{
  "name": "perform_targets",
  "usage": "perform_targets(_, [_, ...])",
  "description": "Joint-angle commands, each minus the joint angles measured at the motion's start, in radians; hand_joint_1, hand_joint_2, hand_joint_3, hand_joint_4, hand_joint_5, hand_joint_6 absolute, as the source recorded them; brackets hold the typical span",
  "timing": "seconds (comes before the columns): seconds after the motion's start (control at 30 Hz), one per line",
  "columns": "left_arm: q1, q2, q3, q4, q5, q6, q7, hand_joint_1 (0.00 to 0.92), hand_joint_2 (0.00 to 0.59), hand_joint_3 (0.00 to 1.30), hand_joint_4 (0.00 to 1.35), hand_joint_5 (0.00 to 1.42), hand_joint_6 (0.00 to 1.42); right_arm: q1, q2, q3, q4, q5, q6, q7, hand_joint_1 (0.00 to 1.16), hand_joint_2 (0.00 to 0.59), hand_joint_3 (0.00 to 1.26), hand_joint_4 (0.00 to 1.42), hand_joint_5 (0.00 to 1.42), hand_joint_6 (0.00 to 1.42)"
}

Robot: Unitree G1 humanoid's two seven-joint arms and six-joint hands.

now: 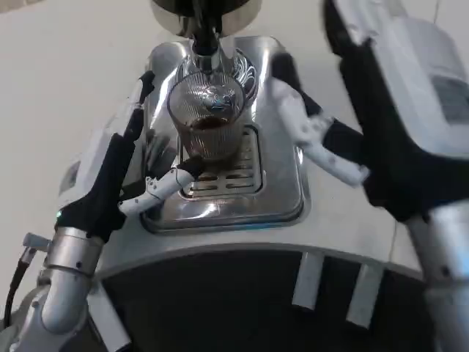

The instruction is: Grasp the cup under the faucet to collect the drink, then remove the cup.

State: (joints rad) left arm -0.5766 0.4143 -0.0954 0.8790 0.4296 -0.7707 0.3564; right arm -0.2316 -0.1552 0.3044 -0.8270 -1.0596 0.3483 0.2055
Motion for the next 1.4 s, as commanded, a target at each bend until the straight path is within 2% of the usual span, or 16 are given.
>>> perform_targets(0.03, [-0.031,-0.004,-0.012,0.016,0.012,0.001,0.002,0.233,0.047,0.0,0.0,0.04,0.07,0.121,-0.022,-0.058,-0.056,-0.037,-0.048,0.014,0.54,0.529,0.0,0.0,0.0,0.0])
perform_targets(0.13, [-0.042,-0.013,-0.02,0.029,0.013,0.003,-0.002,0.288,0.053,0.0,0.0,0.04,0.07,0.188,-0.038,-0.091,-0.077,-0.058,-0.068,0.036,0.56,0.51,0.0,0.0,0.0,0.0])
perform_targets(0.33, [-0.045,-0.032,-0.026,0.049,0.013,-0.002,0.007,0.293,0.054,0.0,0.0,0.04,0.07,0.296,-0.029,-0.088,-0.087,-0.122,-0.125,0.05,0.57,0.509,0.0,0.0,0.0,0.0])
perform_targets(0.47, [-0.05,-0.039,-0.034,0.058,0.024,0.005,0.025,0.348,0.053,0.0,0.0,0.04,0.07,0.387,-0.025,-0.074,-0.027,-0.137,-0.168,0.024,0.59,0.504,0.0,0.0,0.0,0.0])
perform_targets(0.53, [-0.055,-0.041,-0.042,0.061,0.042,0.023,0.05,0.375,0.053,0.0,0.0,0.05,0.08,0.414,-0.029,-0.074,0.01,-0.15,-0.188,0.001,0.66,0.46,0.0,0.0,0.0,0.0])
perform_targets(0.63, [-0.066,-0.045,-0.05,0.071,0.057,0.042,0.084,0.381,0.052,0.0,0.0,0.05,0.08,0.452,-0.036,-0.068,0.057,-0.199,-0.206,-0.033,0.75,0.422,0.0,0.0,0.0,0.0])
perform_targets(0.77, [-0.083,-0.057,-0.046,0.095,0.051,0.046,0.101,0.385,0.052,0.0,0.0,0.05,0.08,0.498,-0.043,-0.076,0.108,-0.218,-0.219,-0.073,0.76,0.417,0.0,0.0,0.0,0.0])
perform_targets(0.97, [-0.105,-0.08,-0.044,0.132,0.042,0.048,0.119,0.362,0.045,0.0,0.0,0.06,0.1,0.505,-0.068,-0.102,0.158,-0.216,-0.235,-0.108,0.76,0.417,0.0,0.0,0.0,0.0])
perform_targets(1.13, [-0.127,-0.106,-0.042,0.16,0.038,0.048,0.145,0.357,0.044,0.0,0.0,0.09,0.13,0.506,-0.079,-0.114,0.159,-0.204,-0.242,-0.096,0.76,0.413,0.0,0.0,0.0,0.0])
perform_targets(1.4, [-0.158,-0.139,-0.042,0.202,0.03,0.039,0.166,0.391,0.043,0.0,0.0,0.14,0.18,0.502,-0.073,-0.117,0.139,-0.208,-0.23,-0.059,0.75,0.403,0.0,0.0,0.0,0.0])
